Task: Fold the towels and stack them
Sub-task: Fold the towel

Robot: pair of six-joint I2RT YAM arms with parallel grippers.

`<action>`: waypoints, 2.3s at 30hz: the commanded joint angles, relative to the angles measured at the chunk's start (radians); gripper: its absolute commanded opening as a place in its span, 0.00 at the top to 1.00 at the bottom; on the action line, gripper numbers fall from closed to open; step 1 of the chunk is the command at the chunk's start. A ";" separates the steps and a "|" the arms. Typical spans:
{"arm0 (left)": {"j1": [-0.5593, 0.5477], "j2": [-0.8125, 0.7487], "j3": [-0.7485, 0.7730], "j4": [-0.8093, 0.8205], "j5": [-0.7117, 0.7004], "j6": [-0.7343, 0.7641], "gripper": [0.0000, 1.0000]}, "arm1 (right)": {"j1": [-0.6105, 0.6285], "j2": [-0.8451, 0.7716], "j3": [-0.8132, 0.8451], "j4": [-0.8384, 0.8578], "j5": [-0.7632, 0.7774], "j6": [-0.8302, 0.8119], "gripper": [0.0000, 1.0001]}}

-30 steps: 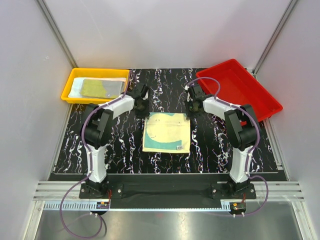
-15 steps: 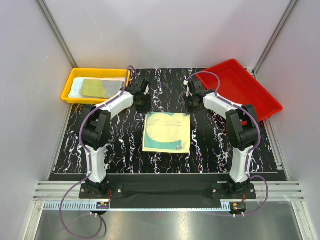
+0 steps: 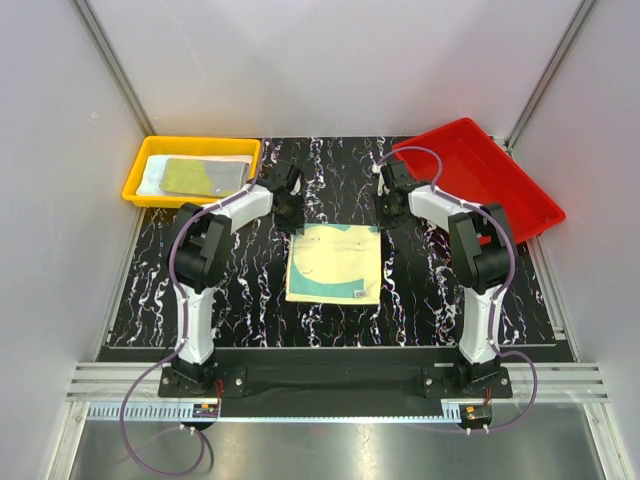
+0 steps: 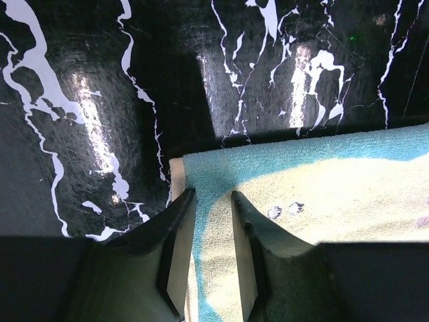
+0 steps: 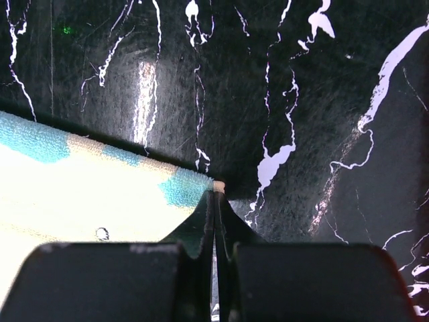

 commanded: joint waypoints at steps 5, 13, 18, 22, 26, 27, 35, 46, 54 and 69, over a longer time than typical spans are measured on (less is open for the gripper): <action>0.006 -0.007 0.023 -0.056 -0.044 -0.007 0.65 | -0.004 0.018 0.060 -0.042 -0.023 -0.072 0.98; 0.025 -0.153 0.052 -0.050 0.070 0.116 0.56 | -0.007 -0.016 0.181 -0.172 -0.182 -0.279 0.78; 0.074 -0.083 0.083 -0.098 0.134 0.308 0.55 | -0.035 0.040 0.255 -0.280 -0.275 -0.390 0.75; 0.077 -0.029 0.089 -0.115 0.214 0.412 0.53 | -0.050 0.108 0.310 -0.367 -0.374 -0.492 0.67; 0.080 0.008 0.107 -0.119 0.246 0.498 0.52 | -0.072 0.151 0.351 -0.431 -0.410 -0.598 0.60; 0.082 0.017 0.116 -0.122 0.252 0.509 0.51 | -0.078 0.160 0.374 -0.443 -0.414 -0.609 0.60; 0.092 0.112 0.214 -0.167 0.241 0.567 0.51 | -0.110 0.252 0.460 -0.514 -0.477 -0.667 0.59; 0.109 0.135 0.230 -0.187 0.268 0.625 0.51 | -0.110 0.350 0.564 -0.588 -0.552 -0.707 0.57; 0.111 0.161 0.238 -0.207 0.297 0.656 0.57 | -0.111 0.370 0.584 -0.608 -0.571 -0.730 0.61; 0.114 0.196 0.296 -0.262 0.338 0.662 1.00 | -0.110 0.387 0.629 -0.600 -0.552 -0.740 1.00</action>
